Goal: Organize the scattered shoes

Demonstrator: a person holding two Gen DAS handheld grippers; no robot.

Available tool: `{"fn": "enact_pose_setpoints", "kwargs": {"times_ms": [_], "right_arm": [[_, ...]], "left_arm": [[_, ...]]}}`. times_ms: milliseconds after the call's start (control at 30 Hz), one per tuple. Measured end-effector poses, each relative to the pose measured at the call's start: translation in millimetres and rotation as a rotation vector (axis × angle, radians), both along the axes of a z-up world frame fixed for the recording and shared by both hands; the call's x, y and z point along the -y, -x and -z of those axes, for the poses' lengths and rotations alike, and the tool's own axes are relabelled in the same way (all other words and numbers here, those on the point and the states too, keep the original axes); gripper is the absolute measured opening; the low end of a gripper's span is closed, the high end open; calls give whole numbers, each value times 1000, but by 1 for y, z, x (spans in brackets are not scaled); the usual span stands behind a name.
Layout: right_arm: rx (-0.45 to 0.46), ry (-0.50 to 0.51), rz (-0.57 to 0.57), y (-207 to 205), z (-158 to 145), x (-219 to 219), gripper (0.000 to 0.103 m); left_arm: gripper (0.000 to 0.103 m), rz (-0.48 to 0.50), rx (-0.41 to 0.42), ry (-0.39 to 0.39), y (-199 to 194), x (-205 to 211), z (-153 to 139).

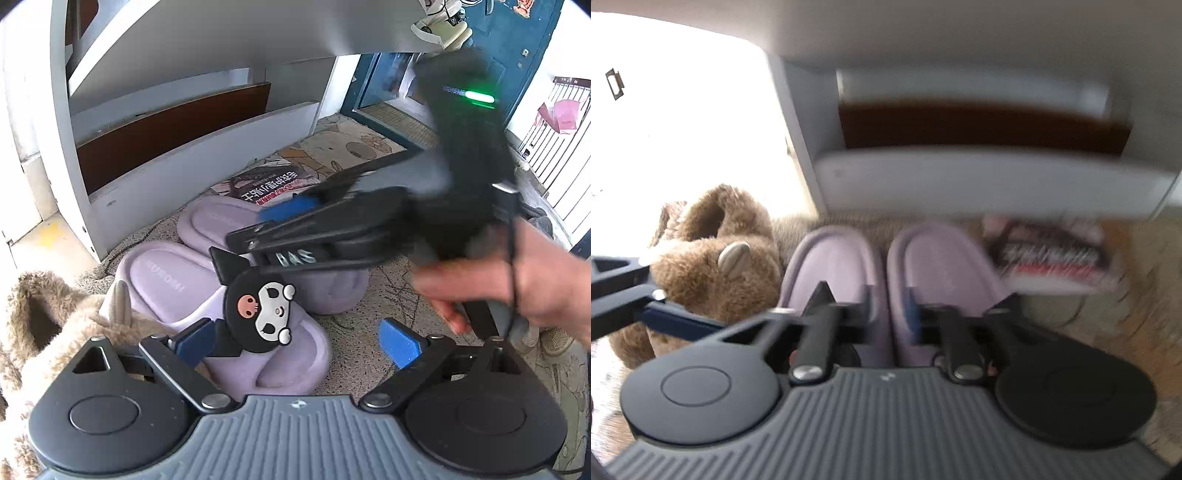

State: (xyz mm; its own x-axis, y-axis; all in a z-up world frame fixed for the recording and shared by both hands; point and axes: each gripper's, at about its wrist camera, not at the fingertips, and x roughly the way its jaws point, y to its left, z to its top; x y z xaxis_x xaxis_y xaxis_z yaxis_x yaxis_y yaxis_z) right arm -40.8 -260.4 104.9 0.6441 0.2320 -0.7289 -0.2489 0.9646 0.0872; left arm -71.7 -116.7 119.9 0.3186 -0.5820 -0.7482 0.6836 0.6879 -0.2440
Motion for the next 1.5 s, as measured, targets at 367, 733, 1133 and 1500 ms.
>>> {"fn": "enact_pose_setpoints", "kwargs": {"times_ms": [367,733,1133,1500], "right_arm": [[100,-125,472,110,-21,112,95],[69,30,1083,253,-11,233,103],[-34,82,1281,291,13,293,103],[-44,131,1228,297,15,287,47]], "left_arm": [[96,53,-12,11,10,23,3],[97,290,-89,49,39,119,12],[97,485,-204,28,77,216,33],[84,523,-363,29,99,272,77]]}}
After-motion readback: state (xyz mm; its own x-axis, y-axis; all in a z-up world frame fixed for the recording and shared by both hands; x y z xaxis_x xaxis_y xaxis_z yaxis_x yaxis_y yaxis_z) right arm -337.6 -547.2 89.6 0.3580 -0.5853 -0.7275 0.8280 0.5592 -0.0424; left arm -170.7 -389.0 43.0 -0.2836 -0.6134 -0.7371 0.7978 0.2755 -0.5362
